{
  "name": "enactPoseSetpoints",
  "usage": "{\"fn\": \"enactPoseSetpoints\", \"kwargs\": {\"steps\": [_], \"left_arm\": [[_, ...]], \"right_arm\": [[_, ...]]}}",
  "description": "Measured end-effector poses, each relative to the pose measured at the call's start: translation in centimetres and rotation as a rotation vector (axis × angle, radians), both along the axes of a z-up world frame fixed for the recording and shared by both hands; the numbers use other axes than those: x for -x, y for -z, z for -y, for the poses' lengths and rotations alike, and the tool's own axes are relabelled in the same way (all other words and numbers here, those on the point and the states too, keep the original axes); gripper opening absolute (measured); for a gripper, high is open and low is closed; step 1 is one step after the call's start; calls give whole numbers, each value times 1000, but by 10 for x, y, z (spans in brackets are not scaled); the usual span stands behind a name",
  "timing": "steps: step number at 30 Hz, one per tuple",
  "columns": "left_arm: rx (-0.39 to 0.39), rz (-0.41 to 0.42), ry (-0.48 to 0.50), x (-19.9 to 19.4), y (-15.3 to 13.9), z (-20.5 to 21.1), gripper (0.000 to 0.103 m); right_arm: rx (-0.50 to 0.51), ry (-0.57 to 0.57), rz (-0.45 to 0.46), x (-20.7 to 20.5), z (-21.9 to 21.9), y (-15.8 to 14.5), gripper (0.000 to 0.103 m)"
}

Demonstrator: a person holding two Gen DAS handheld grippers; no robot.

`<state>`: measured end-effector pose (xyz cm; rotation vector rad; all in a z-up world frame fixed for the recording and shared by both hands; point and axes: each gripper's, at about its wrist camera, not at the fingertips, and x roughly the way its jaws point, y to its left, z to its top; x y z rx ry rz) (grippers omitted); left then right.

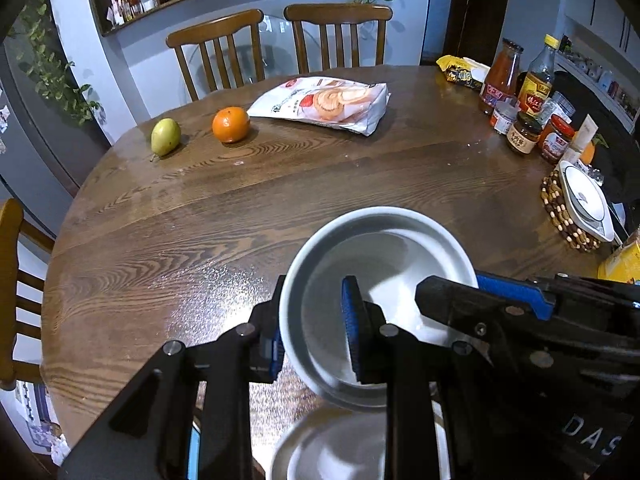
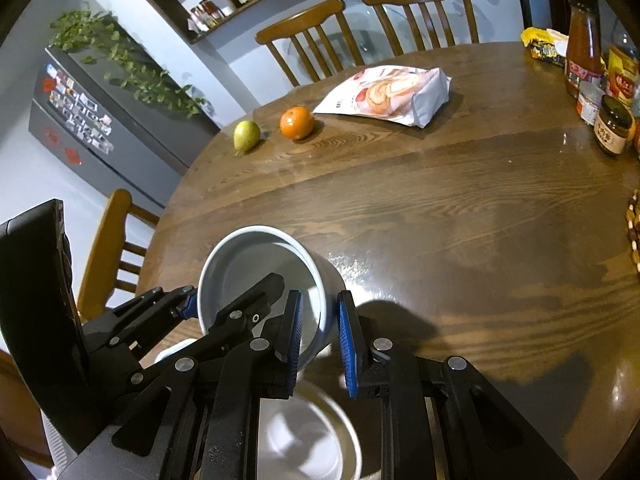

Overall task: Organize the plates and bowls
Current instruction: 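Lift the white ramekin and carry it toward the nested white bowls, then lower the held ramekin into the innermost nested white bowl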

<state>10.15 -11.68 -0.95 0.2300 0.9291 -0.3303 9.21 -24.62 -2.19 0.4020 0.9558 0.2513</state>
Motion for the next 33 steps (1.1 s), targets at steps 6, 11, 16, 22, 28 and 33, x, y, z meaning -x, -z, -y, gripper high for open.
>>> {"fn": "enactPoseSetpoints", "kwargs": {"steps": [6, 11, 16, 22, 28, 33], "left_arm": [[-7, 21, -5, 20, -7, -3, 23], [-9, 26, -16, 36, -9, -9, 23], [-16, 21, -33, 51, -7, -13, 23], [-22, -7, -56, 68, 3, -17, 23], [-28, -38, -81, 79, 13, -19, 23], [-24, -80, -102, 86, 24, -24, 23]], "right_arm": [[-5, -5, 15, 20, -3, -7, 20], [-4, -19, 19, 32, -7, -9, 20], [-9, -38, 14, 45, -11, -6, 20], [-7, -64, -10, 61, -15, 4, 20], [-9, -92, -40, 71, -19, 15, 20], [-9, -113, -68, 77, -22, 25, 20]]}}
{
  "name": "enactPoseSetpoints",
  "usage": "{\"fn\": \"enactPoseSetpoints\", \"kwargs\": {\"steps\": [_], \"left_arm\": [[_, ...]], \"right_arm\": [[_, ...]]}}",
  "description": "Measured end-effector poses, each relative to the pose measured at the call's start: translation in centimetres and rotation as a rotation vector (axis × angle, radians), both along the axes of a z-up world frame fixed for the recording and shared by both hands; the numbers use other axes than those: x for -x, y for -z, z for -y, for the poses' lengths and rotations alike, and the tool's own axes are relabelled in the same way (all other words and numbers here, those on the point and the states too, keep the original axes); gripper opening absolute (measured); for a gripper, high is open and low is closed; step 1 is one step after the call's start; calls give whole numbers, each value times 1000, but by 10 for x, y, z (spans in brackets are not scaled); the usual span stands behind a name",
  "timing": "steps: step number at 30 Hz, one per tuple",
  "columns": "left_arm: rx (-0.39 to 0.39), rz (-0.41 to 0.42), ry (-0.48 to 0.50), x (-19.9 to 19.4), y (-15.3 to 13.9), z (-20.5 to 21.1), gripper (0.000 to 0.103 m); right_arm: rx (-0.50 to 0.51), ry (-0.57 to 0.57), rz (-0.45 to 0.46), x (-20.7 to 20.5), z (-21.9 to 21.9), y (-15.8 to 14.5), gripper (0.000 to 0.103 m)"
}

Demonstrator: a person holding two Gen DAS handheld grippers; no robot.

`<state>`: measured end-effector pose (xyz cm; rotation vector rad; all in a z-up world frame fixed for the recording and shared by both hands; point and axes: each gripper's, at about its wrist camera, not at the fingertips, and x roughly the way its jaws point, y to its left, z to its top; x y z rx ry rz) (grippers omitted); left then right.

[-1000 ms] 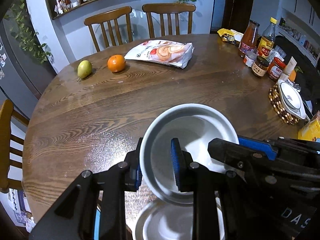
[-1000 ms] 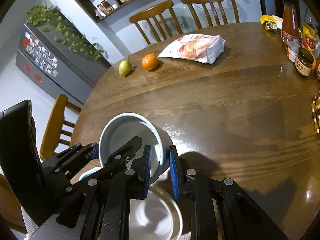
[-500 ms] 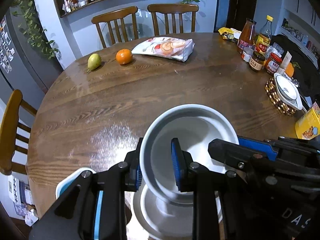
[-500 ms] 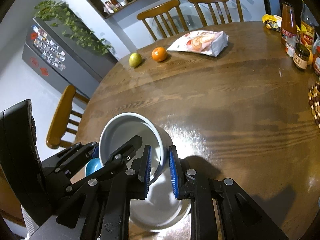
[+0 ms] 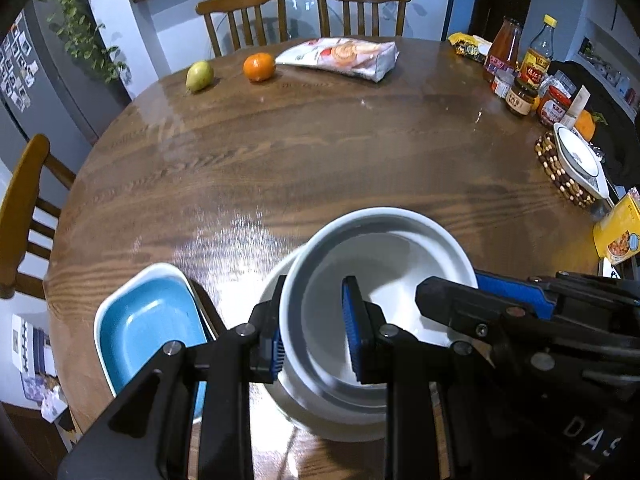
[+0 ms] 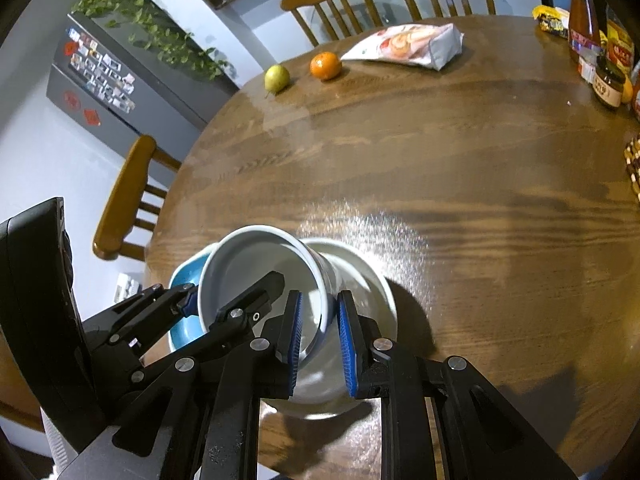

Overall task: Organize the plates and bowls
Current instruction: 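Lower the held ramekin into the innermost nested white bowl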

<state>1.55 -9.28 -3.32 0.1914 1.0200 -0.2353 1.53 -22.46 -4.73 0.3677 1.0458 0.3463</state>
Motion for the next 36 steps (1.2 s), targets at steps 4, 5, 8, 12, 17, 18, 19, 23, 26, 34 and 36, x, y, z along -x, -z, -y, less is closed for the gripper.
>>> {"fn": "enactPoseSetpoints", "kwargs": {"steps": [4, 5, 8, 12, 17, 18, 19, 23, 26, 34, 36], "left_arm": [[-1, -23, -14, 3, 8, -3, 23], [0, -30, -16, 4, 10, -4, 23], [3, -50, -22, 4, 15, -6, 23], [5, -74, -27, 5, 22, -7, 23], [-3, -84, -27, 5, 27, -7, 23], [-7, -84, -26, 5, 27, -6, 22], [-9, -86, -25, 5, 28, -6, 23], [-14, -90, -21, 4, 30, -6, 23], [-18, -95, -15, 4, 32, -5, 23], [-28, -94, -7, 3, 34, -3, 23], [-29, -94, -5, 2, 35, -3, 23]], "right_arm": [[-2, -15, -26, 2, -2, 9, 20], [0, -17, -30, 3, -3, 11, 20], [5, -25, -44, 3, -4, 16, 20], [9, -31, -66, 3, -5, 22, 20], [11, -35, -81, 3, -5, 28, 20], [12, -36, -83, 3, -4, 28, 20], [13, -37, -85, 3, -5, 29, 20], [19, -40, -92, 2, -4, 31, 20], [25, -42, -99, 2, -5, 32, 20], [57, -55, -101, 1, -9, 33, 20], [63, -58, -100, 1, -10, 33, 20]]}}
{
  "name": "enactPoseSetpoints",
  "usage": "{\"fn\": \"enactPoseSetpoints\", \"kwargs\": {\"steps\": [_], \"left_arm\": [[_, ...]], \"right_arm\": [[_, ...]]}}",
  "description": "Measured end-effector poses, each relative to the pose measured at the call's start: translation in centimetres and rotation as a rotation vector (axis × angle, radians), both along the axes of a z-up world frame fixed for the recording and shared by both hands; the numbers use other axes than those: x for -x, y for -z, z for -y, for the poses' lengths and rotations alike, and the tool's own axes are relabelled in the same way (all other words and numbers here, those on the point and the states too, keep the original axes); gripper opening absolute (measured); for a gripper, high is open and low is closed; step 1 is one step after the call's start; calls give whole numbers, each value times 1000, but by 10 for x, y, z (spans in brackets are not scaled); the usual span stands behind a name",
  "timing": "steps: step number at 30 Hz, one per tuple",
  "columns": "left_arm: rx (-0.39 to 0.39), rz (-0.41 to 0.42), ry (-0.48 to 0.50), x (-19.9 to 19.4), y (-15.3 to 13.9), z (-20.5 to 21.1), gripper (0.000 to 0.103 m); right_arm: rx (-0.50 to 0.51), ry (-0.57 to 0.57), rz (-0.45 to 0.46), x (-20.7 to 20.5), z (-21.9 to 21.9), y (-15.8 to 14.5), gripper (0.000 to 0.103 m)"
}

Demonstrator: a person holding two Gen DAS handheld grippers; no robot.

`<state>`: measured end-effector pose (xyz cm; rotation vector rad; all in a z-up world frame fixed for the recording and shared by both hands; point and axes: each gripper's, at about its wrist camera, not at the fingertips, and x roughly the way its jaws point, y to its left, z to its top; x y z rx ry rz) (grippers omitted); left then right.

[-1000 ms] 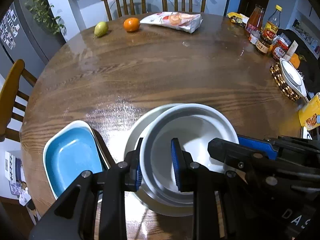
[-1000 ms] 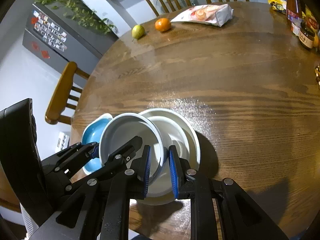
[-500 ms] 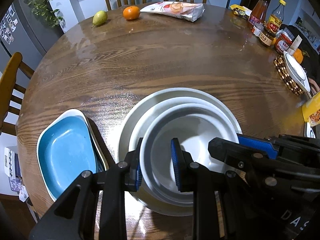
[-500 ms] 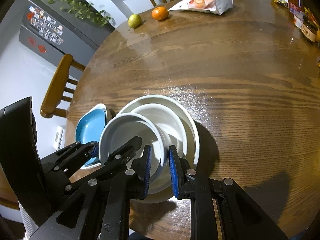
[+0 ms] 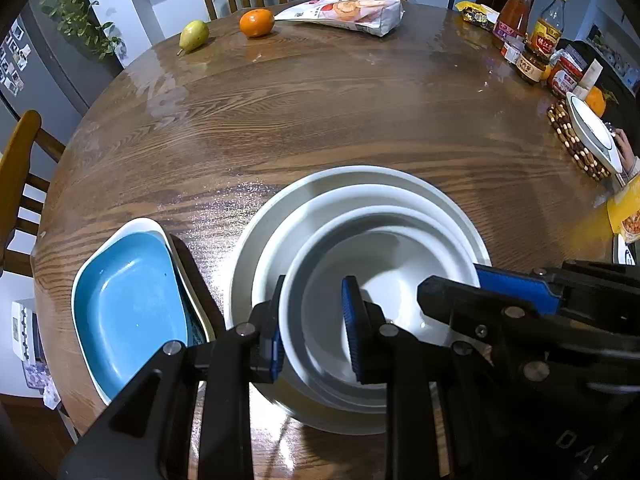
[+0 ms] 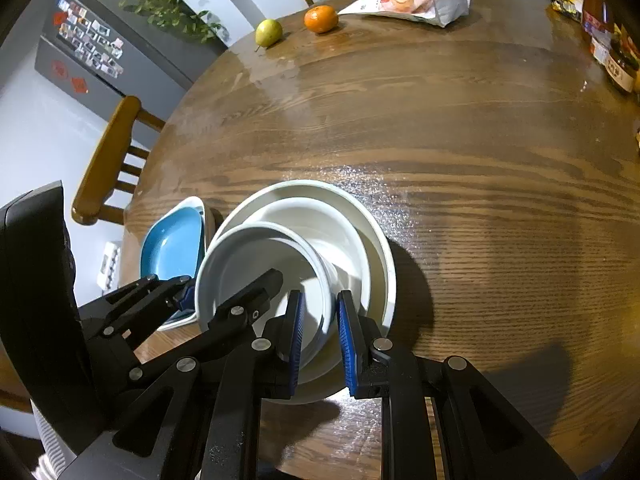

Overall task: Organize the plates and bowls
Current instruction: 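Lower the held ramekin into the innermost nested white bowl, then open the right gripper and withdraw it from the ramekin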

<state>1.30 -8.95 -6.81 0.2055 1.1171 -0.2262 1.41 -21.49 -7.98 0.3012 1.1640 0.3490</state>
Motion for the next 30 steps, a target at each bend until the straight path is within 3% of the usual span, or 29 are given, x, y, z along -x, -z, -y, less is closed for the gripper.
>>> {"fn": "enactPoseSetpoints", "kwargs": {"steps": [30], "left_arm": [[3, 12, 3, -2, -5, -3, 25]], "right_arm": [[13, -17, 6, -3, 1, -5, 20]]}}
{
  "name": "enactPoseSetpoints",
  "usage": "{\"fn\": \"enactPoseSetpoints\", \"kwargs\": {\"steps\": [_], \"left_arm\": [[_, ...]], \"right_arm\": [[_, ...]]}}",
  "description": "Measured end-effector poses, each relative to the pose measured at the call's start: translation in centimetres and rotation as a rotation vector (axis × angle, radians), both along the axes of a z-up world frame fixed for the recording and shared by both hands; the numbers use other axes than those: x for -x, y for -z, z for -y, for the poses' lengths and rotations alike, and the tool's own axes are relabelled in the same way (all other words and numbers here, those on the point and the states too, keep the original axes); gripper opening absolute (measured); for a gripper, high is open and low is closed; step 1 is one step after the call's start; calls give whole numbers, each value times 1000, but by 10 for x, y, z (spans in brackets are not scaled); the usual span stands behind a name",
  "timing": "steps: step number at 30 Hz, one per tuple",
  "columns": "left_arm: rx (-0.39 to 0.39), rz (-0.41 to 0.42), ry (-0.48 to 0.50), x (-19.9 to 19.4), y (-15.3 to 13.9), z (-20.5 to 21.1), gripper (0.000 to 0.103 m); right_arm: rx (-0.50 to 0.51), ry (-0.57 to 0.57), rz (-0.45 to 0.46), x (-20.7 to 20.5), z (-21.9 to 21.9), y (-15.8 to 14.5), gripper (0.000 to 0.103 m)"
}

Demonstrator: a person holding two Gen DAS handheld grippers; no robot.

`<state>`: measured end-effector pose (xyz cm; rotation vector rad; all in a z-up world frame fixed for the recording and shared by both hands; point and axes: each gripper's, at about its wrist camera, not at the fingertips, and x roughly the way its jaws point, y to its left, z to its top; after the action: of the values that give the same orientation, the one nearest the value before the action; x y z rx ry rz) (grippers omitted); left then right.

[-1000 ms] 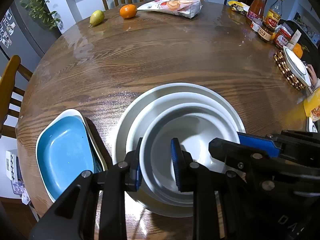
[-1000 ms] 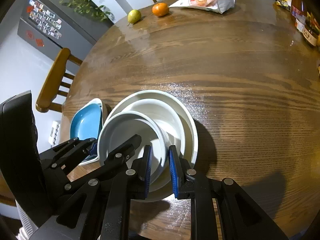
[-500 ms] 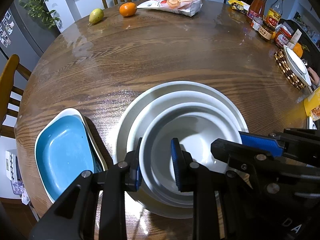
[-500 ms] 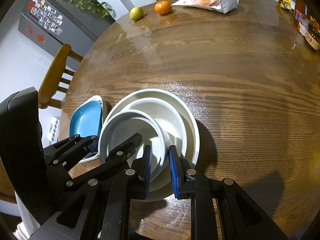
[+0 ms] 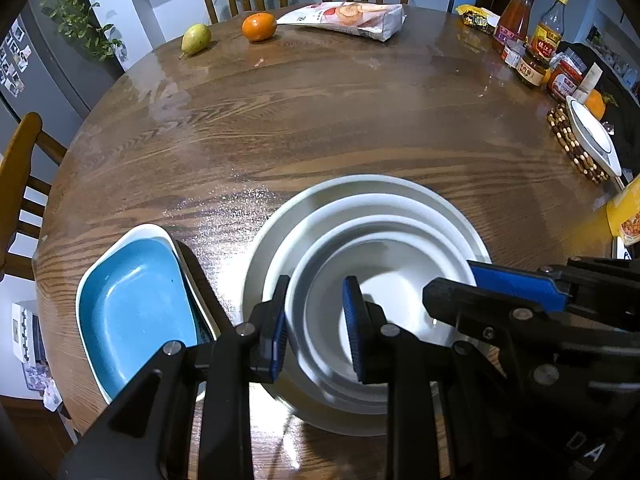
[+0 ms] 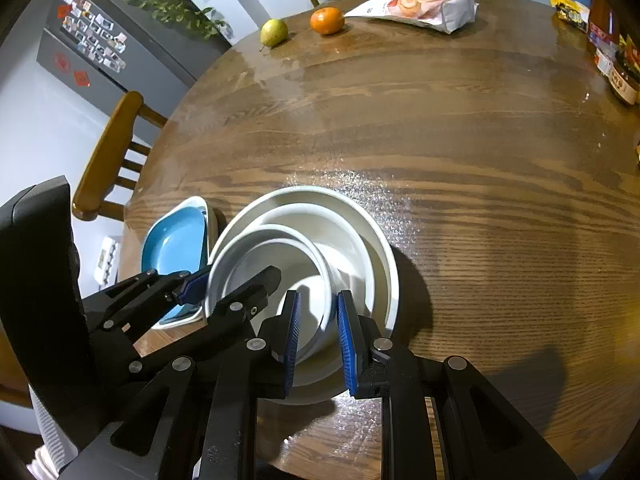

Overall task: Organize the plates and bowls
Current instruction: 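Open the right gripper and withdraw it from the ramekin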

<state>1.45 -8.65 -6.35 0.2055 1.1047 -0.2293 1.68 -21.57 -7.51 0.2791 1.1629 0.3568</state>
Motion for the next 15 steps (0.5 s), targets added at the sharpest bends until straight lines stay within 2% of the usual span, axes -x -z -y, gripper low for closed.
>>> {"fn": "enactPoseSetpoints", "kwargs": {"steps": [7, 12, 15], "left_arm": [[3, 35, 4, 2, -10, 0, 27], [18, 73, -1, 5, -22, -3, 46], [26, 86, -11, 5, -28, -6, 49]], "right_arm": [[-18, 8, 16, 1, 2, -8, 20], [-55, 16, 42, 4, 7, -17, 20], [-72, 21, 58, 6, 9, -23, 20]]}}
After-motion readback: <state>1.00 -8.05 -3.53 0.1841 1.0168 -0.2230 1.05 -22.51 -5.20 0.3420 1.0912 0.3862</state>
